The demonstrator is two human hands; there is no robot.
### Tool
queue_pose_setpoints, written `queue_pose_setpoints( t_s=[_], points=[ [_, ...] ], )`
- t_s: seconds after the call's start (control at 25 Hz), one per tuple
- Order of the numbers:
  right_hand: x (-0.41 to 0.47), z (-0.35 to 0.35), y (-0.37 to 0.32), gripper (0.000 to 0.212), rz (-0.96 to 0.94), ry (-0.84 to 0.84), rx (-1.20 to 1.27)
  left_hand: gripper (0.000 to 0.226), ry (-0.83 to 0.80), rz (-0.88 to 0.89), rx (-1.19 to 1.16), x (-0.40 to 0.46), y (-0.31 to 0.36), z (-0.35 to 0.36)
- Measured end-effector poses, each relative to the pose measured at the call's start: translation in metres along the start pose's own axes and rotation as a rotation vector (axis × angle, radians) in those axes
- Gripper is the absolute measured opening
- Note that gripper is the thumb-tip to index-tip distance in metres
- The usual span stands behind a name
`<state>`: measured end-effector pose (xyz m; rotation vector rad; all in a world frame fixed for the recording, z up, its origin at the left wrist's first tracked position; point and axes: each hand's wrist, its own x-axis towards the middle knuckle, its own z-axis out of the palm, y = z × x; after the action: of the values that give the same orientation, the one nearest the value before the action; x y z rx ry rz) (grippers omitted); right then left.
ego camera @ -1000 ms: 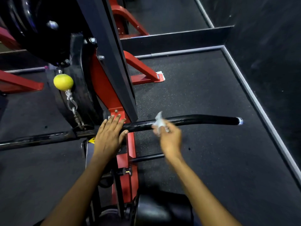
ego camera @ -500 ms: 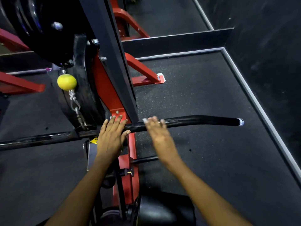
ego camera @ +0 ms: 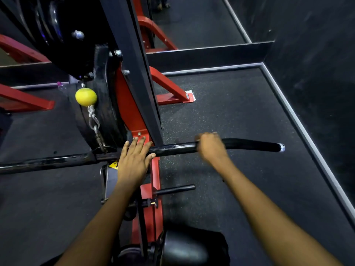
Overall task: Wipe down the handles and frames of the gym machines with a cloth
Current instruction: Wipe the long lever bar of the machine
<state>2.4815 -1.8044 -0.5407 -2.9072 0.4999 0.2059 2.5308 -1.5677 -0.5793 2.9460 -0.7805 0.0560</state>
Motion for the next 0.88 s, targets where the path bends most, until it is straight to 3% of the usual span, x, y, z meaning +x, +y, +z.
queue_pose_setpoints(
  t_s=[0.08,0.12,0.2,0.36,0.44,0.6,0.64,0.8,0.88],
  points=[
    [0.007,-0.014,0.025,0.028,0.333,-0.082,-0.054,0.074,0.002,-0.005,0.0,-0.001,0.0,0.0],
    [0.011,-0.016,0.02,0.029,0.41,-0.105,-0.062,0.075,0.002,-0.005,0.001,-0.001,0.001,0.0],
    [0.014,-0.013,-0.019,0.027,0.274,-0.101,0.009,0.075,0.0,-0.007,0.001,0.0,0.001,0.001],
    [-0.024,0.014,-0.065,0.036,-0.283,-0.123,0.405,0.076,0.007,-0.002,0.004,0.0,0.001,0.002],
    [-0.034,0.021,-0.02,0.041,-0.242,-0.04,0.519,0.075,0.009,0.0,-0.003,0.0,0.001,0.002],
    [-0.039,0.041,0.052,0.05,0.268,0.208,0.501,0.073,0.009,-0.021,-0.006,-0.001,0.004,0.003],
    [-0.043,0.043,0.036,0.05,0.241,0.211,0.467,0.073,-0.002,-0.027,-0.008,-0.001,0.005,0.004],
    [-0.063,0.044,-0.035,0.05,-0.199,0.124,0.468,0.076,-0.079,-0.028,-0.025,-0.002,0.006,-0.001],
    [-0.061,0.029,-0.023,0.035,-0.141,0.223,0.431,0.065,-0.1,-0.077,-0.06,-0.002,0.011,-0.012]
  ],
)
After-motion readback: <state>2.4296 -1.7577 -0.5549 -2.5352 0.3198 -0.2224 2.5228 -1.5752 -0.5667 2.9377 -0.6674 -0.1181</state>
